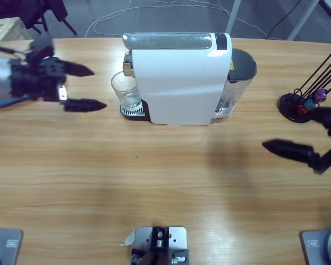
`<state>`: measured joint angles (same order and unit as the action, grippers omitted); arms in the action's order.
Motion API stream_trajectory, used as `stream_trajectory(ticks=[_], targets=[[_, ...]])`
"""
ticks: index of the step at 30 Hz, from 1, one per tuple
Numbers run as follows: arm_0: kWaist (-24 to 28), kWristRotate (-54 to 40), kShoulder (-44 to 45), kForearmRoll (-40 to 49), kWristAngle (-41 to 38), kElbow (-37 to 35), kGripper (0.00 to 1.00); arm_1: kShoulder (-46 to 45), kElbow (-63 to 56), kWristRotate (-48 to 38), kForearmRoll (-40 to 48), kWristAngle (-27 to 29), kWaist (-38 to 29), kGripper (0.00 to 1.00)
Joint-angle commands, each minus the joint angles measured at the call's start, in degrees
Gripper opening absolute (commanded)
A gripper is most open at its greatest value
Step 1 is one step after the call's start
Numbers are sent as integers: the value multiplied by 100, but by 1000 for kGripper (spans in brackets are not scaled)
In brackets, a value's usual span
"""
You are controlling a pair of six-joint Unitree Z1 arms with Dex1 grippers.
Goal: Pour coffee
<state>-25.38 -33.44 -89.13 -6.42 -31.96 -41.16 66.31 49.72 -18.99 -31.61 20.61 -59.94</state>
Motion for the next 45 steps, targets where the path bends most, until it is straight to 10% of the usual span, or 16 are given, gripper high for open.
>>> stream_trajectory(ticks=[1,9,12,15,45], targets=[[0,1853,2084,107,1120,1019,1000,1310,2253,110,-1013,-1186,1705,1000],[-670,3260,2515,1237,2325,665,1000,2587,4146,238,-1708,-1200,2030,937],[-1088,3274,2531,1652,2586,222,1000,3149,4911,437,-2277,-1643,2311,667],[-1298,3274,2357,2020,2757,-199,1000,3485,5326,755,-2295,-1982,2478,5],[-1312,3291,1822,1533,2766,108,1000,4427,6280,1055,-2961,-2014,2419,0]])
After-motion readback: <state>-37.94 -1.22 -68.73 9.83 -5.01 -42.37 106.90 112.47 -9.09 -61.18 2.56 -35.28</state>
